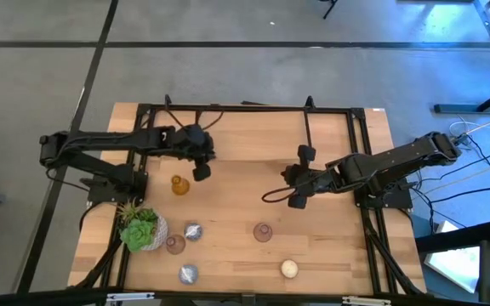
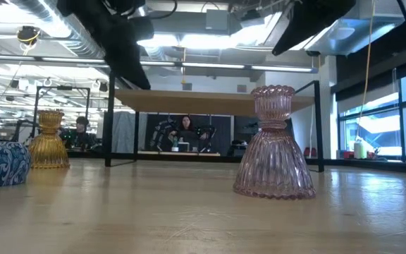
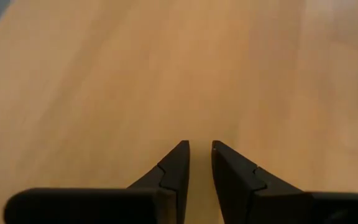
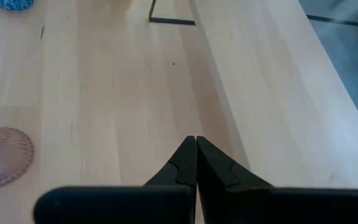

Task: Pick & Place candle stick holders
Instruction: Adjust the shelf

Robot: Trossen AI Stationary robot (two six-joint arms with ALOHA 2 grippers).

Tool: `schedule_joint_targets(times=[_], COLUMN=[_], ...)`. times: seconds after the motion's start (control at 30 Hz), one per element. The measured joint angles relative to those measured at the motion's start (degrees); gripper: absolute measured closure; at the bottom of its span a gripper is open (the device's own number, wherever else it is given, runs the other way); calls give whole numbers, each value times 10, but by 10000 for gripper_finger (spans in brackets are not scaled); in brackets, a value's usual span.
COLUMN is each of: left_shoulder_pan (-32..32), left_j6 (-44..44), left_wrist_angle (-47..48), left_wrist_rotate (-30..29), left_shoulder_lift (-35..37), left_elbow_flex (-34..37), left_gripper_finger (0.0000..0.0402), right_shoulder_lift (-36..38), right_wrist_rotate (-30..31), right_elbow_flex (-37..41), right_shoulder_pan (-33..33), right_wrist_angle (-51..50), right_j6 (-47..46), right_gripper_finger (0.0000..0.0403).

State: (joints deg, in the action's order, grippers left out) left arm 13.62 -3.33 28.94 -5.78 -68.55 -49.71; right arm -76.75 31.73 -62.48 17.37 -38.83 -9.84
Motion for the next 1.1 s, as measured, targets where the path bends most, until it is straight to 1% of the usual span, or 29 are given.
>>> schedule_joint_targets(times=[0.2, 0.33, 0.5, 0.57, 0.67, 0.77, 0.87, 0.97, 1.1], left_shoulder_pan=[24, 10, -40, -66, -98, -118, -125, -116, -85], left_j6=[3, 41, 93, 99, 87, 64, 29, -6, -50], left_wrist_angle=[-1, -15, -82, -88, -51, -10, 16, 39, 87], left_wrist_rotate=[0, 36, 66, 74, 75, 74, 65, 22, -22], left_shoulder_lift=[1, 3, 17, 27, 31, 18, -2, -23, -47], left_elbow_flex=[0, -16, -34, -35, -36, -35, -35, -35, -50], left_gripper_finger=[365, 369, 370, 371, 371, 371, 371, 371, 371], right_shoulder_lift=[0, 0, 0, 0, 0, 0, 0, 0, 0], right_wrist_rotate=[1, 2, -2, -7, -9, -9, -9, -9, -9], right_elbow_flex=[0, 0, 0, 0, 0, 0, 0, 1, 1], right_shoulder_pan=[0, 0, 0, 0, 0, 0, 0, 0, 0], right_wrist_angle=[0, 0, 0, 0, -7, -15, -15, -13, -12], right_j6=[0, 0, -2, -7, -19, -32, -32, -32, -32], right_gripper_finger=[400, 400, 400, 400, 400, 400, 400, 400, 400])
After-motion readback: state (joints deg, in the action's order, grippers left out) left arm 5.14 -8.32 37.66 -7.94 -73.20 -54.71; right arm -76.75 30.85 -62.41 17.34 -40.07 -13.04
